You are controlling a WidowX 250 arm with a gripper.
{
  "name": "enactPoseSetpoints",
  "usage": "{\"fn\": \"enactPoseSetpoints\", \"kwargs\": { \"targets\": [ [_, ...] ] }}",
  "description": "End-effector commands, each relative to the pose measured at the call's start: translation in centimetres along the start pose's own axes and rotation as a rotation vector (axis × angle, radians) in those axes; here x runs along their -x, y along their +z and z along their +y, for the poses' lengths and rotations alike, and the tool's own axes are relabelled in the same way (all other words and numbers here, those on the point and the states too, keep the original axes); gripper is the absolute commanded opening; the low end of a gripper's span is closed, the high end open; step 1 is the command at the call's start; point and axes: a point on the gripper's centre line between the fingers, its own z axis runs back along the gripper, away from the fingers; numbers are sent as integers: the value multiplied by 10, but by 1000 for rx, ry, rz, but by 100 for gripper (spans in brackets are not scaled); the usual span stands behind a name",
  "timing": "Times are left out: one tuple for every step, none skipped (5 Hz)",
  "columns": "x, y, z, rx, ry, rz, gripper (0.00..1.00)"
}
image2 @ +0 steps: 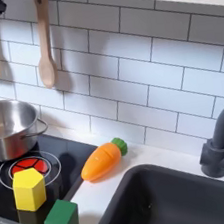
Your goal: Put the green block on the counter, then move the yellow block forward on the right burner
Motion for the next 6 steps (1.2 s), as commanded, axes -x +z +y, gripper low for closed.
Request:
{"fn": "enactPoseSetpoints", "kwargs": {
  "targets": [
    [10,12,-1,7,10,51,0],
    [17,21,-8,24,-4,89,0],
    [20,37,-16,33,-35,105,0],
    [30,37,-5,-22,-34,175,0],
    [41,35,6,-124,-37,271,0],
    [44,46,13,-238,-59,283,0]
  ]
}}
